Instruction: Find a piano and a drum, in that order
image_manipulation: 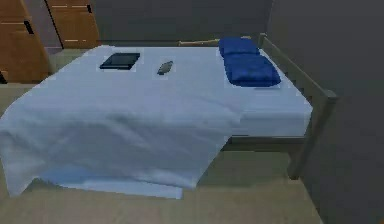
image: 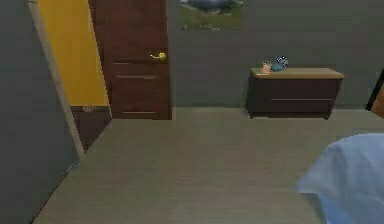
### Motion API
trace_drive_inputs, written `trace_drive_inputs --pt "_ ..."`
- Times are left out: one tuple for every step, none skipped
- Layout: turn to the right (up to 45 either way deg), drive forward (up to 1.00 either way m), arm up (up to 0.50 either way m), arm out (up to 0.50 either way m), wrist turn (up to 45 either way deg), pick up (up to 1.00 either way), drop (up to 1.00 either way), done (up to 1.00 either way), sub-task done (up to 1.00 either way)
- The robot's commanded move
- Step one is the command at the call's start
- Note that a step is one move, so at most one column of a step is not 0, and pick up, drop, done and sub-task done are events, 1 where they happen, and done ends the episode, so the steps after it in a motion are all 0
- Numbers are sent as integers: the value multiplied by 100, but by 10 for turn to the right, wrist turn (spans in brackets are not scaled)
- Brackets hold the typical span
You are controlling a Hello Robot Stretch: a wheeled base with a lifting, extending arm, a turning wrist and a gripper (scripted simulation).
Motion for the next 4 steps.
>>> trace_drive_inputs --pt "450 0 0 0 0 0 0 0 0" --pt "450 0 0 0 0 0 0 0 0" --pt "0 15 0 0 0 0 0 0 0" --pt "-450 0 0 0 0 0 0 0 0"
